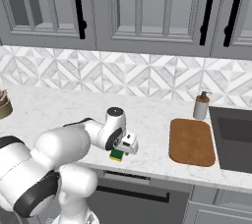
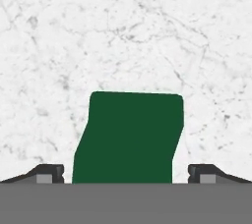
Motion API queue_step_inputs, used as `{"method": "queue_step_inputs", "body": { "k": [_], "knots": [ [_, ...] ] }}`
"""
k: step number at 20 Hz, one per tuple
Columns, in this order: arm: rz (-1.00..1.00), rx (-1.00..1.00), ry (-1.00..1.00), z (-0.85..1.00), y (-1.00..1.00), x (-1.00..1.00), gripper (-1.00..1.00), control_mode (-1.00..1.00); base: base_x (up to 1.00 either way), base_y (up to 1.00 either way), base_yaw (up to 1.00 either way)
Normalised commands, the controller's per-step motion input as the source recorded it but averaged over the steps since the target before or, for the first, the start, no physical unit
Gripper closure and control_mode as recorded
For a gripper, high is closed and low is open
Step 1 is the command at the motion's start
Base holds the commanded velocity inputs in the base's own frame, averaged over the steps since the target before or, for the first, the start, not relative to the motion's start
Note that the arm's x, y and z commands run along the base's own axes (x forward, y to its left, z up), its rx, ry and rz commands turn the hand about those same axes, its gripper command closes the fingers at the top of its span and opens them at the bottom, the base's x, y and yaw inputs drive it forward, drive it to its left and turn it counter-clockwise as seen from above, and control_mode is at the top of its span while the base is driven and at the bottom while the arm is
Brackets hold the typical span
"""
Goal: Pick up the sponge from the counter and clean the cutting board by briefly scrubbing or pressing down on the cutting board. Once finished, release the sponge.
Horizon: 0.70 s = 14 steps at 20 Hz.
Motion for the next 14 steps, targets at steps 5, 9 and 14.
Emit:
{"method": "queue_step_inputs", "body": {
  "k": [5, 9, 14],
  "knots": [
    [0.00, 0.00, 0.00, -0.23, 0.00, 0.16, -1.00, -1.00, 0.00, 0.00, 0.00],
    [0.00, 0.00, 0.00, -0.23, 0.00, 0.17, -1.00, -1.00, 0.00, 0.00, 0.00],
    [0.00, 0.00, 0.00, -0.10, 0.00, 0.03, 1.00, -1.00, 0.00, 0.00, 0.00]
  ]
}}
